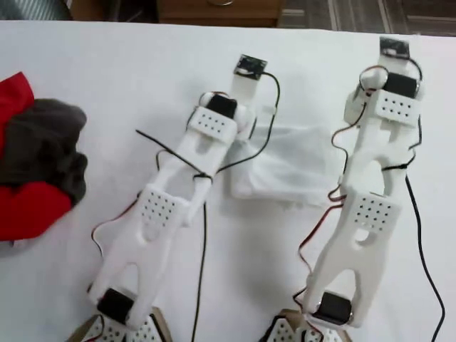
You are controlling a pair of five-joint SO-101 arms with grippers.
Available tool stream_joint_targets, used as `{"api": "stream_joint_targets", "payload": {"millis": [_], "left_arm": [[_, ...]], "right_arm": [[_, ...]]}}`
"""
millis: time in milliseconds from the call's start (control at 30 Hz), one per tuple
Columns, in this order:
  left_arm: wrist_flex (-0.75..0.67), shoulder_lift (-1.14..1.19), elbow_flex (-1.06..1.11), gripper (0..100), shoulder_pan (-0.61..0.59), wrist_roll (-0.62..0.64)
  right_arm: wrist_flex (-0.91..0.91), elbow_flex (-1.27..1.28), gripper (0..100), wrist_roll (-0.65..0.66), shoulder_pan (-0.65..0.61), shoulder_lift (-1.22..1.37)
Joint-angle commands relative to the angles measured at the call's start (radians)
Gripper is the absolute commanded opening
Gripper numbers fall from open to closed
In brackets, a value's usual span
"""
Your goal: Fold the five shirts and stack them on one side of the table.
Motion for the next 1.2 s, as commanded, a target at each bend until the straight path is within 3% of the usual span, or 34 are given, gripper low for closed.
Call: {"api": "stream_joint_targets", "payload": {"millis": [0, 300, 533, 867, 1033, 1167], "left_arm": [[0.006, -0.005, -0.028, 3, -0.021, 0.0], [0.003, -0.005, -0.028, 3, -0.023, 0.002], [0.008, -0.014, -0.038, 3, -0.023, 0.002], [0.009, -0.017, -0.039, 3, -0.023, -0.002], [0.011, -0.018, -0.041, 3, -0.023, -0.003], [0.092, -0.038, -0.136, 3, -0.021, -0.003]], "right_arm": [[0.054, -0.091, 8.4, -0.049, -0.071, -0.01], [0.064, -0.074, 2.1, -0.058, -0.186, -0.007], [0.059, 0.175, 2.1, 0.006, -0.113, -0.008], [0.061, 0.226, 2.1, 0.172, 0.03, -0.013], [0.081, 0.213, 2.1, 0.152, 0.008, -0.074], [0.105, 0.215, 2.1, 0.074, -0.019, -0.173]]}}
